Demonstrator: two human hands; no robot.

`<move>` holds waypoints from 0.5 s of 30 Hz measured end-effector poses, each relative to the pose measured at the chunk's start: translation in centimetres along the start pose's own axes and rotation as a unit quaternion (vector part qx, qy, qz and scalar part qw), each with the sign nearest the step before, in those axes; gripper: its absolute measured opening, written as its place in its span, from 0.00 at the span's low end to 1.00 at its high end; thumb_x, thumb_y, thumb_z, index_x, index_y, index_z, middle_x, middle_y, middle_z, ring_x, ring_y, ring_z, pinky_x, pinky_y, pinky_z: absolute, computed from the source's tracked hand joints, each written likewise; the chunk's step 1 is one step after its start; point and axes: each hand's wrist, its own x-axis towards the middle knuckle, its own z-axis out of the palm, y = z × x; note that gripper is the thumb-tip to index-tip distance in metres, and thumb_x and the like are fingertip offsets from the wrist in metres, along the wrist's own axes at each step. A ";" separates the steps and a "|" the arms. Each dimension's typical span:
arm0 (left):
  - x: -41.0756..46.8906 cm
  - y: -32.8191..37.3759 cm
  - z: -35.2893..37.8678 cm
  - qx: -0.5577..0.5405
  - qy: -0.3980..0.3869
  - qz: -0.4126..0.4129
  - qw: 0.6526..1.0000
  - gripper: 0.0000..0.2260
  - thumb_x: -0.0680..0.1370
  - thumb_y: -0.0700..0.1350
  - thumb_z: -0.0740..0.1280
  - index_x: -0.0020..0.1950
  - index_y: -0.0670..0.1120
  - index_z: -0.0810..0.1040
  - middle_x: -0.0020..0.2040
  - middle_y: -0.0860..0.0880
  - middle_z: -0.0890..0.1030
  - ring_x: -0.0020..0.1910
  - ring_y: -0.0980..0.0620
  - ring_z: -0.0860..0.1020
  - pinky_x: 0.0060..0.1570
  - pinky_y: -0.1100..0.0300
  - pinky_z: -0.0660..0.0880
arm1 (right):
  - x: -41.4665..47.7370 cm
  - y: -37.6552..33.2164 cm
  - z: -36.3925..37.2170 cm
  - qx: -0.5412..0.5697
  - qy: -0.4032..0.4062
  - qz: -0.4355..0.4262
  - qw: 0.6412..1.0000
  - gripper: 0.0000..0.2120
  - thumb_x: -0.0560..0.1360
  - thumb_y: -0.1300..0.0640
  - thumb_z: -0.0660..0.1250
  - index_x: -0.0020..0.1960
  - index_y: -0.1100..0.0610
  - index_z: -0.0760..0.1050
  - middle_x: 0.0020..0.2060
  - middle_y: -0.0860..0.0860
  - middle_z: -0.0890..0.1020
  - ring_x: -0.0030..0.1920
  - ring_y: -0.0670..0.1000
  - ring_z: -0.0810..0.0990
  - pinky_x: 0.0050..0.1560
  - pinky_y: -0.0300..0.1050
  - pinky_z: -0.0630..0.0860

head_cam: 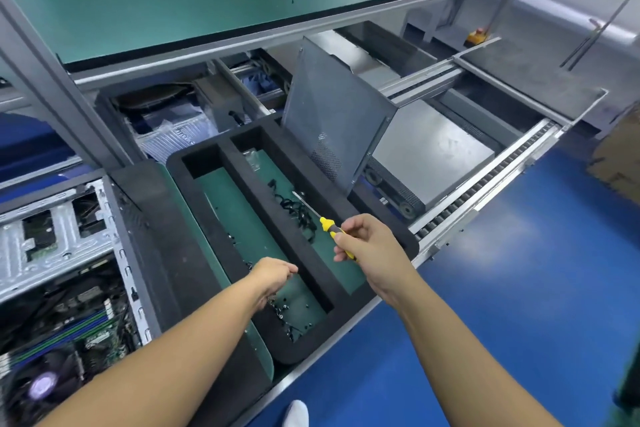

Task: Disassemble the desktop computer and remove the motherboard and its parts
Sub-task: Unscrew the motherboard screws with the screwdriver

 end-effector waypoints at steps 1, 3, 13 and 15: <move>-0.2 0.2 -0.5 0.019 0.015 0.006 1.000 0.19 0.79 0.34 0.54 0.57 0.47 0.83 0.64 0.45 0.80 0.63 0.46 0.77 0.56 0.58 0.73 | 0.1 -0.1 0.2 -0.001 -0.005 0.001 1.000 0.06 0.76 0.62 0.69 0.51 0.60 0.74 0.40 0.53 0.82 0.37 0.51 0.81 0.51 0.55 0.82; -0.3 0.4 -1.6 0.014 0.033 0.021 0.999 0.18 0.80 0.36 0.55 0.58 0.48 0.82 0.62 0.47 0.82 0.63 0.46 0.77 0.61 0.56 0.72 | 0.4 -0.6 1.1 -0.003 -0.017 -0.004 1.000 0.05 0.77 0.64 0.67 0.53 0.61 0.74 0.43 0.56 0.81 0.37 0.50 0.81 0.47 0.49 0.82; -6.2 2.7 -12.5 0.025 0.042 0.240 0.969 0.15 0.80 0.47 0.62 0.35 0.55 0.79 0.23 0.50 0.72 0.18 0.52 0.65 0.19 0.66 0.61 | 0.2 -4.3 11.1 0.068 -0.172 -0.039 0.982 0.08 0.77 0.67 0.67 0.55 0.62 0.72 0.42 0.56 0.80 0.34 0.51 0.75 0.30 0.42 0.70; -7.4 2.1 -15.1 0.020 0.058 0.257 0.964 0.19 0.81 0.46 0.62 0.31 0.56 0.79 0.24 0.50 0.75 0.19 0.51 0.67 0.20 0.65 0.62 | -0.2 -5.0 13.5 0.085 -0.202 -0.041 0.975 0.07 0.76 0.67 0.68 0.51 0.62 0.72 0.39 0.57 0.78 0.33 0.51 0.74 0.29 0.42 0.69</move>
